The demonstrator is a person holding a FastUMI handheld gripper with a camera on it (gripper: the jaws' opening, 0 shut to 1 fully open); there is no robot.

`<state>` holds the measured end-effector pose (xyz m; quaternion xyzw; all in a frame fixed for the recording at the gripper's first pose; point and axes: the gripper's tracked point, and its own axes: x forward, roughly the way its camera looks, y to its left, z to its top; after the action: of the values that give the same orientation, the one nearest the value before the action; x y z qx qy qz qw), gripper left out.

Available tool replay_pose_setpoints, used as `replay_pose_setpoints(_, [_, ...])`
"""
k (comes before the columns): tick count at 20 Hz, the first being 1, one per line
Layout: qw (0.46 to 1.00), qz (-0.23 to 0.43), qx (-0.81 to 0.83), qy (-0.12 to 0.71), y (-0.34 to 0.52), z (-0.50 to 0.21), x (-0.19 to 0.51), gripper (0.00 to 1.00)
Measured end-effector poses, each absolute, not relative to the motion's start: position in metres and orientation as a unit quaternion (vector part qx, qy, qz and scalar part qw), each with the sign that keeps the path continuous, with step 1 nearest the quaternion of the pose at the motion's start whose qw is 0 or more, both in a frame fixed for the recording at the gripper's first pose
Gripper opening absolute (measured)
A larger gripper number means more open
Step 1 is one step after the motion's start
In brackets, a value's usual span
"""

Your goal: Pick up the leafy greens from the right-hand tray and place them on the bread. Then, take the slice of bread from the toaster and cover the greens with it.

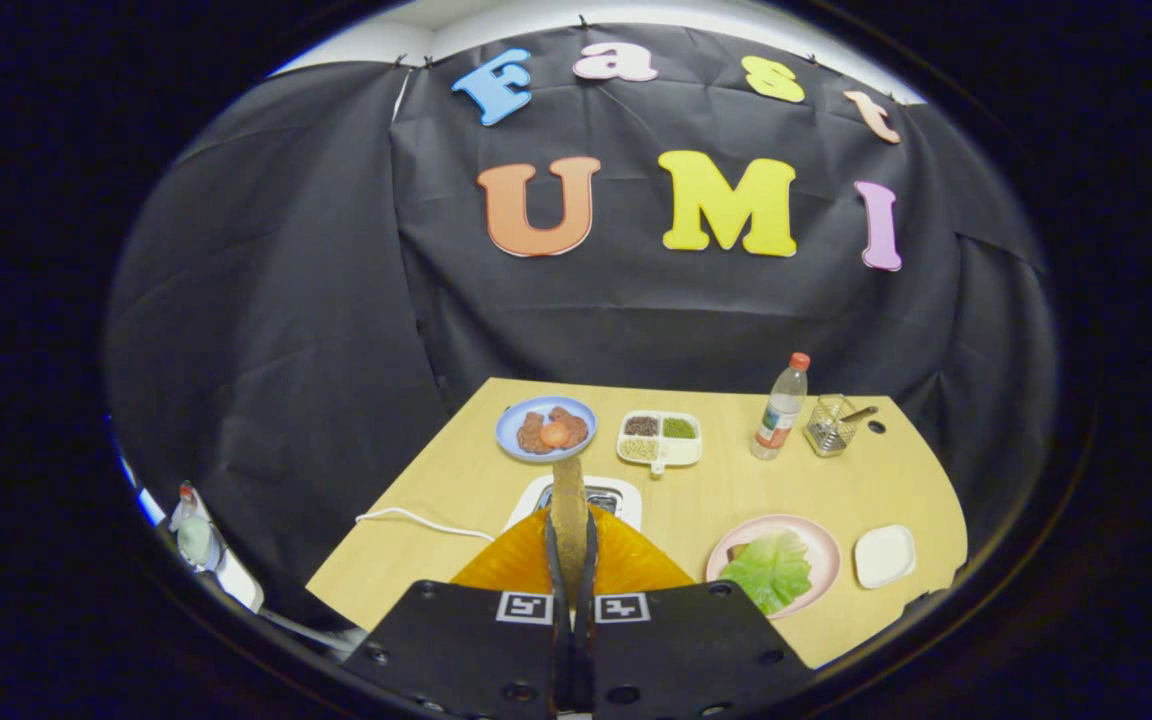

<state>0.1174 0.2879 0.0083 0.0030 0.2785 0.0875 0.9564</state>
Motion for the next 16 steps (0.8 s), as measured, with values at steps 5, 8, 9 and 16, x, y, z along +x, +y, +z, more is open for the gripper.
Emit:
replay_pose_setpoints(5, [0.963,0.077,0.019,0.259,0.254,0.018,0.110,0.01])
replay_pose_setpoints(8, [0.962,0.064,0.032,0.264,0.226,0.009,0.111,0.00])
replay_pose_setpoints(9, [0.961,0.059,0.034,0.267,0.216,0.005,0.112,0.01])
replay_pose_setpoints(16, [0.954,0.025,0.064,0.293,0.151,-0.037,0.123,0.01])
